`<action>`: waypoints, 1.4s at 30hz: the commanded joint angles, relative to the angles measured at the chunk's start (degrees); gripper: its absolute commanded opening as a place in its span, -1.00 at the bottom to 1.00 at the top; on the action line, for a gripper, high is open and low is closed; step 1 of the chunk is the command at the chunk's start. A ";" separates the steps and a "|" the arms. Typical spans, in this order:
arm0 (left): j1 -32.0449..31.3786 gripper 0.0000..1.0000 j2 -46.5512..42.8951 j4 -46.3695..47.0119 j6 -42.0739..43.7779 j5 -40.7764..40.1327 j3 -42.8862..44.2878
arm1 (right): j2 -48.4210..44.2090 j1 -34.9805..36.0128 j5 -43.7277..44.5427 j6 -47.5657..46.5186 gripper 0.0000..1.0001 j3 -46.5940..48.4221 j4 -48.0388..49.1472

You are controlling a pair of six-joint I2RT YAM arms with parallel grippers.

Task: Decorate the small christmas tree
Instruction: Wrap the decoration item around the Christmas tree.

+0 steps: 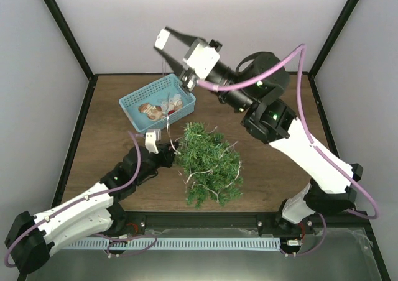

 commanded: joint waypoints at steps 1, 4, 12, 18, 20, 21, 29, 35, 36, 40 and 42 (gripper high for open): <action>0.17 -0.80 -0.08 0.34 -0.26 -1.56 0.24 | 3.19 -7.70 -1.25 8.65 -0.60 4.68 3.77; 0.15 -0.68 -1.03 -1.16 -0.14 -3.01 0.66 | 5.09 -14.19 -0.55 14.36 -0.60 4.82 3.48; 0.25 0.07 -7.68 -10.82 0.32 -8.25 4.58 | 6.97 -28.50 -4.64 23.63 -0.60 -1.35 -1.13; 0.19 0.14 -12.22 -16.43 1.03 -9.52 7.00 | 8.07 -36.62 -18.86 28.43 -0.61 -8.71 3.06; 0.19 0.14 -13.45 -18.47 2.37 -9.38 7.63 | 9.07 -37.17 -23.34 29.25 -0.61 -9.87 5.20; 0.21 0.15 -13.96 -19.38 2.95 -9.67 7.92 | 9.87 -37.25 -24.13 29.69 -0.61 -9.74 5.55; 0.18 -0.02 -22.83 -17.30 18.50 5.61 8.31 | 14.94 -37.36 -24.96 32.86 -0.62 -7.67 7.13; 0.20 -0.11 -31.31 -20.03 32.01 18.04 8.29 | 15.58 -37.41 -25.89 33.90 -0.63 -6.83 8.48; 0.14 -0.11 -31.64 -19.72 34.01 20.35 7.60 | 15.58 -37.43 -25.86 34.03 -0.63 -6.86 8.70; 0.10 -0.15 -29.63 -17.72 42.48 28.71 4.52 | 15.76 -37.39 -26.43 34.25 -0.63 -6.40 8.64; 0.10 -0.14 -27.42 -18.42 44.92 26.88 5.09 | 15.53 -37.38 -26.55 34.21 -0.64 -6.28 8.59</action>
